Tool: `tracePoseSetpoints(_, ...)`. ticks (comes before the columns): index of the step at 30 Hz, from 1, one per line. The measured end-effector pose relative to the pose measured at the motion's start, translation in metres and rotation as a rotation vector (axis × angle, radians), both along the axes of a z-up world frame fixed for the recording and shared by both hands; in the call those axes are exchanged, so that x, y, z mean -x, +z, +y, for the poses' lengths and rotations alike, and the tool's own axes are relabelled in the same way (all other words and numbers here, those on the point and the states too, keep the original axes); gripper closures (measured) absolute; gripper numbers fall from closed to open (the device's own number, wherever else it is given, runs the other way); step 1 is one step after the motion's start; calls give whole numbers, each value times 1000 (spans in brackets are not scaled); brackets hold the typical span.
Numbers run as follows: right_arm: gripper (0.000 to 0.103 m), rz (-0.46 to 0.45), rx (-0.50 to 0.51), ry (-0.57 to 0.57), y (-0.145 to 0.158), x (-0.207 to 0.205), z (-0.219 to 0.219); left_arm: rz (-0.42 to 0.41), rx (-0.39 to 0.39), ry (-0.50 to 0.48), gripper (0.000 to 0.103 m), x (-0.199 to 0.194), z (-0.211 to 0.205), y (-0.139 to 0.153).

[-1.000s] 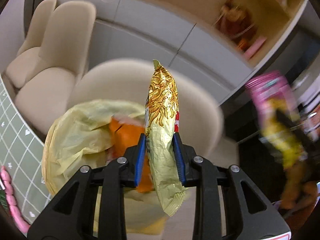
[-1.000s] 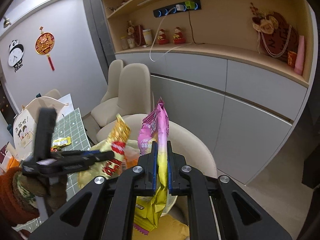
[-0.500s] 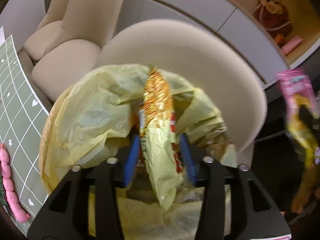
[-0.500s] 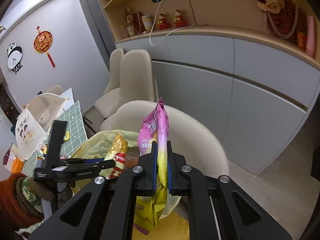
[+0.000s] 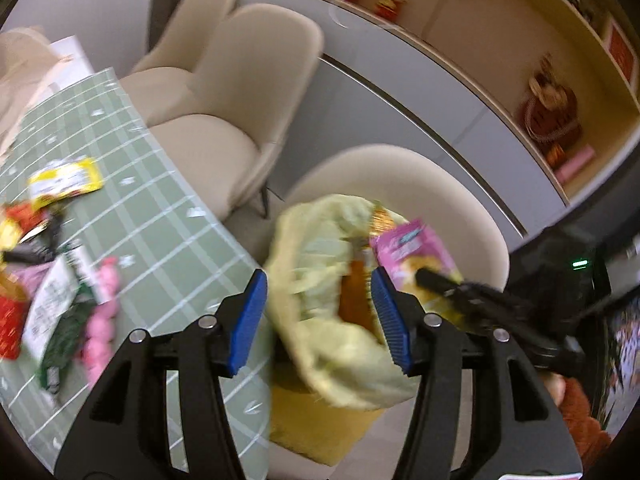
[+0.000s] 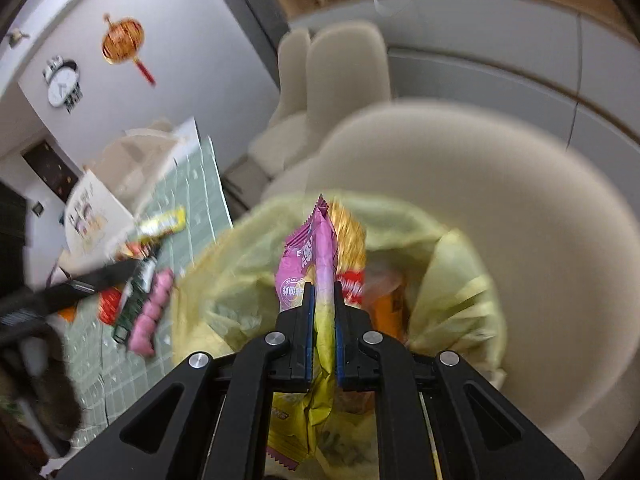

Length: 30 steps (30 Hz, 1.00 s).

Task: Collect trash
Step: 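Carry both snack bags over the yellow bag and open both grippers, then move the left gripper back to the table toward the red cup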

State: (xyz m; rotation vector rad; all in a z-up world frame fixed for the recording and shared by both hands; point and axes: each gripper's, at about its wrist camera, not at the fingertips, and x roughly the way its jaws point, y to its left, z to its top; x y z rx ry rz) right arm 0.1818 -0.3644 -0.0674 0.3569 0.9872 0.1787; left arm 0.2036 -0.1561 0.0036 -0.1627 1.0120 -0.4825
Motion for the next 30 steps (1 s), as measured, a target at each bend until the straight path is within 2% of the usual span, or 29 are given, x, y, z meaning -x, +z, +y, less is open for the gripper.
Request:
tracePoseSetpoints(5,94,118,68,-1,-38,-8,15,13,0,92,52,10,52,1)
tracePoseSetpoints(7,94,143,87,-23,-43,-7,16,28,2,123,52,12,71,-3)
tracePoseSetpoints(9,93,129,93,-43,-40,-2,18,40,11,141,52,14,82,-6)
tracePoseSetpoints(11,93,96,120,-71,-31,4,21,48,18,158,52,17,96,-10)
tracePoseSetpoints(13,84,73,135,-83,-19,11,23,54,27,167,52,21,108,-13)
tracePoseSetpoints(14,69,60,137,-87,-13,15,25,56,31,169,52,21,111,-14)
tracePoseSetpoints(15,59,41,136,-92,-7,20,27,57,36,172,52,22,115,-14)
tracePoseSetpoints(22,59,-59,161,-160,40,53,41,14,51,184,52,33,163,2)
tracePoseSetpoints(30,58,-143,179,-122,83,65,96,-80,40,305,52,41,256,27)
